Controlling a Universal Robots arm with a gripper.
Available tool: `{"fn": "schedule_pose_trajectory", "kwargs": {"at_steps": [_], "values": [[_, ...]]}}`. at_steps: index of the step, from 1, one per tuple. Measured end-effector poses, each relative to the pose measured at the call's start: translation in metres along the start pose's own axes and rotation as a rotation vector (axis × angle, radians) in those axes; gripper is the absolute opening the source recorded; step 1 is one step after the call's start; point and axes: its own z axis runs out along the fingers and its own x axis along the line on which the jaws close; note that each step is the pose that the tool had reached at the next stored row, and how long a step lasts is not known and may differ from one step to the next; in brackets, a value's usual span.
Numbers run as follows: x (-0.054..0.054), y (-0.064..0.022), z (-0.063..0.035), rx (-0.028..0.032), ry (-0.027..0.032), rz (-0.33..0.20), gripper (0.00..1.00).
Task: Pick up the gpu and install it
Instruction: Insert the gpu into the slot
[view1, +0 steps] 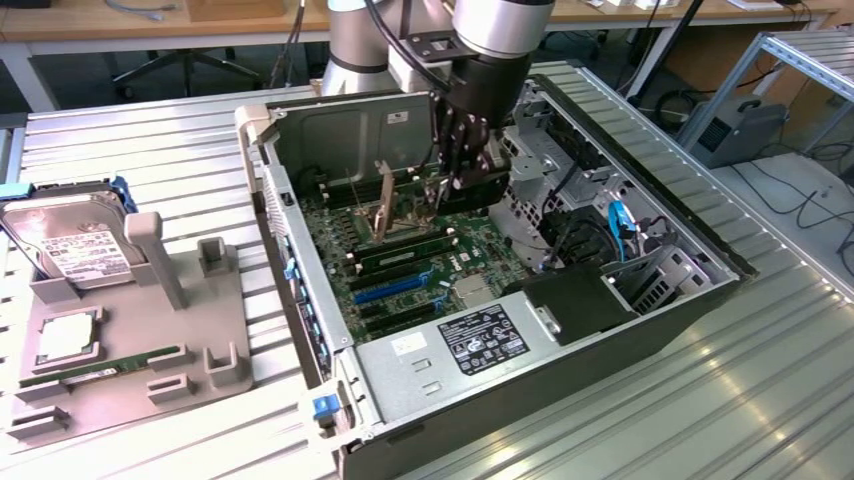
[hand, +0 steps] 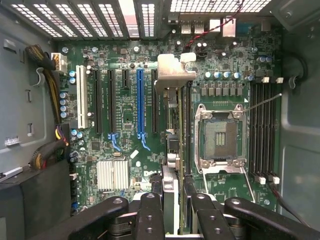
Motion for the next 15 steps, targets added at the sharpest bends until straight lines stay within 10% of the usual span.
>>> {"fn": "schedule_pose_trajectory", "kwargs": {"at_steps": [15], "values": [[0.0007, 0.0000, 0.0100, 0.0000, -0.0001, 0.000, 0.27]]}}
